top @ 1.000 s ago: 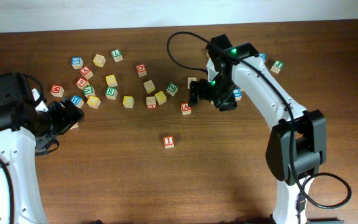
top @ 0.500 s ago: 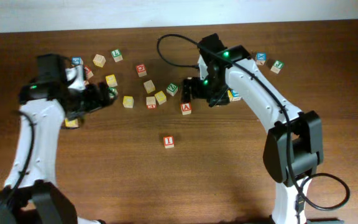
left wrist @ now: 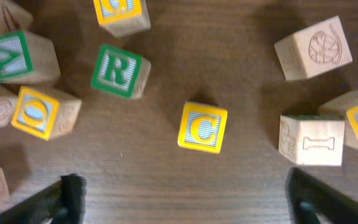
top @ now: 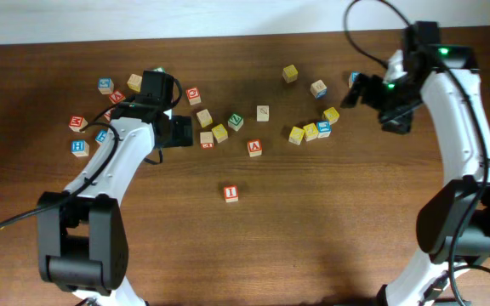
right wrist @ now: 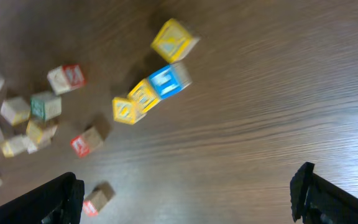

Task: Spell out ICRA
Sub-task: 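Move the left gripper over the yellow C block, then close the left gripper on the yellow C block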

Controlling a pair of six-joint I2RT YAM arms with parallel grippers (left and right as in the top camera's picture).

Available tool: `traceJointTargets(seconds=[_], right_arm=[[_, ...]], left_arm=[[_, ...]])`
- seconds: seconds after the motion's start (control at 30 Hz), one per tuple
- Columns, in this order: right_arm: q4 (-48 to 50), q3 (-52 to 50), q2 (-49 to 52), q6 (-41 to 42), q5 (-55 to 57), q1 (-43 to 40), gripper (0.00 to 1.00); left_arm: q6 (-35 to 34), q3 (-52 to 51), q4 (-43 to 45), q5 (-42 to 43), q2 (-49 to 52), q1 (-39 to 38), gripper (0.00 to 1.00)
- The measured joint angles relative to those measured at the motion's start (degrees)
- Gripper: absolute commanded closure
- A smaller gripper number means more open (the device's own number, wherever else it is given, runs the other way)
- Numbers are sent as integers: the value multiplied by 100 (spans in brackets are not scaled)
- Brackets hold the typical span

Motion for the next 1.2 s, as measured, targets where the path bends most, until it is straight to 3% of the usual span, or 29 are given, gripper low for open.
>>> traceJointTargets(seconds=[0.13, 0.37, 0.43, 0.57, 0.77, 0.9, 1.07, 1.1, 1.13, 1.2], right_arm=[[2, 0, 0, 0, 0, -404, 2], [2, 0, 0, 2, -2, -466, 2], [2, 0, 0, 0, -2, -466, 2], [2, 0, 0, 2, -2, -466, 2], [2, 0, 0, 0, -2, -466, 2], [2, 0, 0, -2, -2, -466, 2], [2, 0, 0, 0, -2, -466, 2], [2, 0, 0, 2, -2, -466, 2], [2, 0, 0, -2, -2, -466, 2], [2, 0, 0, 0, -2, -466, 2]], left_arm=[[-2, 0, 280, 42, 273, 0, 16], [-7, -2, 533, 131, 643, 0, 41], [-7, -2, 570, 144, 643, 0, 33], [-4, -2, 588, 238, 651, 0, 34], [-4, -2, 723, 348, 994, 4, 42], [-9, -2, 752, 348, 994, 153, 54], [-7, -2, 857, 369, 994, 258, 48], [-7, -2, 887, 404, 994, 258, 51], [-4, -2, 896, 483, 994, 258, 60], [-17, -2, 898, 612, 994, 258, 61]])
